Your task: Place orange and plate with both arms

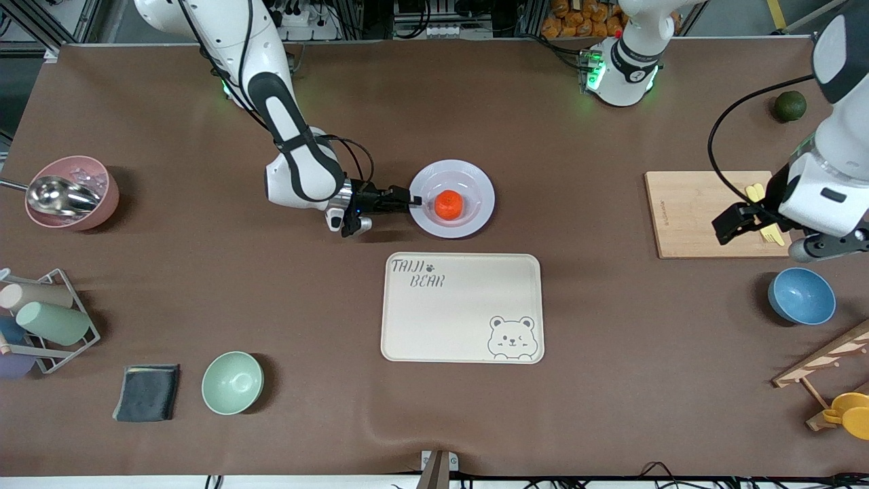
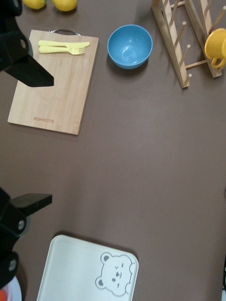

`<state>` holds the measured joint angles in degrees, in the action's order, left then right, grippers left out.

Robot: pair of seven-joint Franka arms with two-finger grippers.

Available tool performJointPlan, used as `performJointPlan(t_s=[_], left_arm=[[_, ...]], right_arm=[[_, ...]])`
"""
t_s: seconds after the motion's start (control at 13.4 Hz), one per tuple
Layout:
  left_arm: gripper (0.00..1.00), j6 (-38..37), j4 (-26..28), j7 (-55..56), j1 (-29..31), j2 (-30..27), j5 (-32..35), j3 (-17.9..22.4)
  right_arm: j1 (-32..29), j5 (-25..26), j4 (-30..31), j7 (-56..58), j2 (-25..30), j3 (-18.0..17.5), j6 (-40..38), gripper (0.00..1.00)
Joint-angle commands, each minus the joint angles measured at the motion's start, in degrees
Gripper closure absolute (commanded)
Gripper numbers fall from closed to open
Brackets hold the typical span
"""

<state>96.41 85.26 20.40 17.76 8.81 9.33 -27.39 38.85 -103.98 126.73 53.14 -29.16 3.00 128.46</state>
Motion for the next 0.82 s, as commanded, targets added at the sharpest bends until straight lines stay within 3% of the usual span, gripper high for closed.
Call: performJointPlan(t_s=[0.0, 0.15, 0.22, 0.74], left_arm=[[0.00, -0.8, 0.2, -3.9, -2.4, -3.0, -4.7, 5.1], [0.00, -1.8, 0.2, -6.2, -10.3, -3.9, -7.1, 15.1], [0.00, -3.4, 0.3, -7.9, -11.4, -4.2, -8.6, 17.3], [0.00, -4.7, 0.5, -8.7, -11.6, -5.1, -9.2, 17.5]], right_arm=[[1.1, -2.5, -0.3, 2.8, -0.5, 0.6, 0.5, 1.00], [0.8, -2.5, -0.3, 3.2, -0.5, 0.6, 0.3, 1.00], [0.6, -2.5, -0.3, 2.9, -0.4, 0.5, 0.2, 1.00], [-0.2, -8.4, -0.3, 1.6, 2.6, 0.3, -5.8, 1.00]])
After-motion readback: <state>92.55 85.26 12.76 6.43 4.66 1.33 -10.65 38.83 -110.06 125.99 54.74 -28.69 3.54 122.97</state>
